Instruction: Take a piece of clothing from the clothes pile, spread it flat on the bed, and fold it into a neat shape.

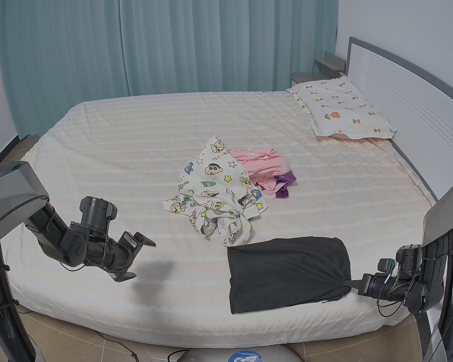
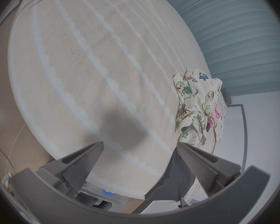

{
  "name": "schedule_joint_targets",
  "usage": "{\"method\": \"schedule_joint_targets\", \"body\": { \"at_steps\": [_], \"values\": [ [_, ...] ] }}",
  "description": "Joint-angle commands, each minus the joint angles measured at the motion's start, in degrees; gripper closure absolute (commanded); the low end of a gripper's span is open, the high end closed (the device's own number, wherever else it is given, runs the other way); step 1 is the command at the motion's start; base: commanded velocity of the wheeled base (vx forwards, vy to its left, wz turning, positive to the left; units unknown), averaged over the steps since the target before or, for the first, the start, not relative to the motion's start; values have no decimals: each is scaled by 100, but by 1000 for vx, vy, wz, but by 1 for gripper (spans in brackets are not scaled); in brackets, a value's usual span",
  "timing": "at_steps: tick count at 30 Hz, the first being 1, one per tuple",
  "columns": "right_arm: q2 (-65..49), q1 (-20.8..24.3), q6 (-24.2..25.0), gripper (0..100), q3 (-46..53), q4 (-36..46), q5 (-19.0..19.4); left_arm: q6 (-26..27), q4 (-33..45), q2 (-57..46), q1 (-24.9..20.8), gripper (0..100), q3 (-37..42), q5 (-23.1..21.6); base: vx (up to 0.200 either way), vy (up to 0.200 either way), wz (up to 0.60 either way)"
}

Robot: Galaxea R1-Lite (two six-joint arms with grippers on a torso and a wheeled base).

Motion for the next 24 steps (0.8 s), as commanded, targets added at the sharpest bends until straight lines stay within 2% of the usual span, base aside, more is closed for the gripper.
{"method": "schedule_joint_targets", "body": {
  "at_steps": [1,4,5,10,17,21,23,24],
  "values": [
    [7,-42,-118,100,121,-82,0,-2,-6,0,0,0,2,5,0,0,0],
    [33,-42,-214,100,139,-82,0,-2,-6,0,0,0,2,-4,0,0,0],
    [24,-42,-241,0,139,-82,0,-2,-6,0,0,0,2,5,0,0,0],
    [-433,-191,-223,0,-46,-82,-44,-2,-6,0,0,0,2,5,0,0,0],
    [-1066,-165,208,0,-573,-82,-158,7,-6,0,0,0,-7,-4,0,0,0],
    [-1039,292,656,0,-942,-73,-421,-2,-6,0,0,0,-7,-4,0,0,0],
    [-890,819,1104,0,-1223,-82,-808,-2,-6,0,0,0,-7,5,0,0,0],
    [-855,898,1174,0,-1285,-82,-870,-2,-6,0,0,0,-7,-4,0,0,0]
  ]
}}
